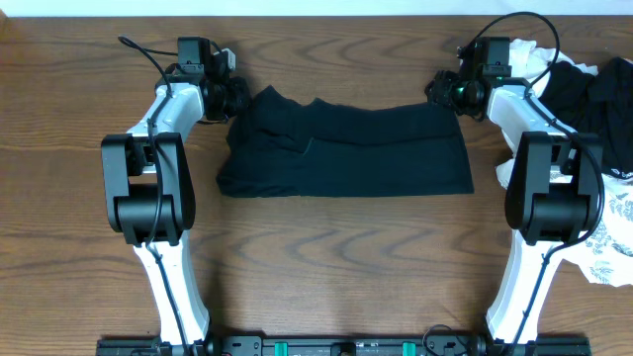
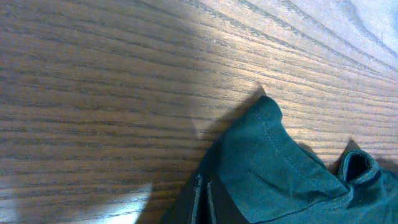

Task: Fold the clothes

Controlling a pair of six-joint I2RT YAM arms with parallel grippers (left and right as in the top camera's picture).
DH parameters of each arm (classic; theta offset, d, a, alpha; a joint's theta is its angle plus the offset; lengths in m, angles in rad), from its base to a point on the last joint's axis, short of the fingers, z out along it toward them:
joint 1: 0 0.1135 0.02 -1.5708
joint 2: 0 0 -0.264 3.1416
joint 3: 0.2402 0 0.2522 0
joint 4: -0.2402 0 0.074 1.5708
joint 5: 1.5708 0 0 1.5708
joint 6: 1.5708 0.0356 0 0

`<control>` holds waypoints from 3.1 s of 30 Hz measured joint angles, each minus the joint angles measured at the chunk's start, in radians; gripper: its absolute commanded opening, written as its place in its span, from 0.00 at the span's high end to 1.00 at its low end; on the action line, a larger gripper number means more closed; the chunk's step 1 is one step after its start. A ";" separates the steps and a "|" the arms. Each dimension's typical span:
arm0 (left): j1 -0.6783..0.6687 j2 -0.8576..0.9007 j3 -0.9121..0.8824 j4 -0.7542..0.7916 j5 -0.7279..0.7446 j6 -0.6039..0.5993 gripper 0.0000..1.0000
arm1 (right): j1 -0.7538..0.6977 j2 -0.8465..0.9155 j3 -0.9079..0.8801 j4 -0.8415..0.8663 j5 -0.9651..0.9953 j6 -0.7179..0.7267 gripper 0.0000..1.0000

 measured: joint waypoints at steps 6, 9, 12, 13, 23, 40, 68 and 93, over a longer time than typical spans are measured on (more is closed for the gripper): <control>0.000 0.000 0.000 -0.002 0.000 0.000 0.94 | -0.023 0.000 0.006 -0.035 -0.014 -0.001 0.48; 0.000 0.000 0.000 -0.002 0.000 0.000 0.94 | -0.039 0.000 0.011 -0.060 -0.019 0.002 0.50; 0.000 0.000 0.000 -0.002 0.000 0.000 0.94 | -0.051 0.000 0.013 -0.069 -0.023 0.003 0.52; 0.000 0.000 0.000 -0.002 0.000 0.000 0.94 | -0.051 0.000 0.013 -0.071 -0.023 0.002 0.56; 0.000 0.000 0.000 -0.003 0.000 0.000 0.94 | -0.052 0.000 0.013 -0.080 -0.004 0.003 0.72; 0.000 0.000 0.000 -0.004 0.000 0.000 0.94 | -0.050 0.000 0.012 -0.095 -0.016 0.005 0.68; 0.000 0.000 0.000 -0.004 0.000 0.000 0.94 | -0.049 0.000 0.013 -0.109 -0.068 0.002 0.70; 0.000 0.000 0.000 -0.028 0.000 0.000 0.94 | -0.048 0.005 0.010 -0.113 -0.074 0.006 0.99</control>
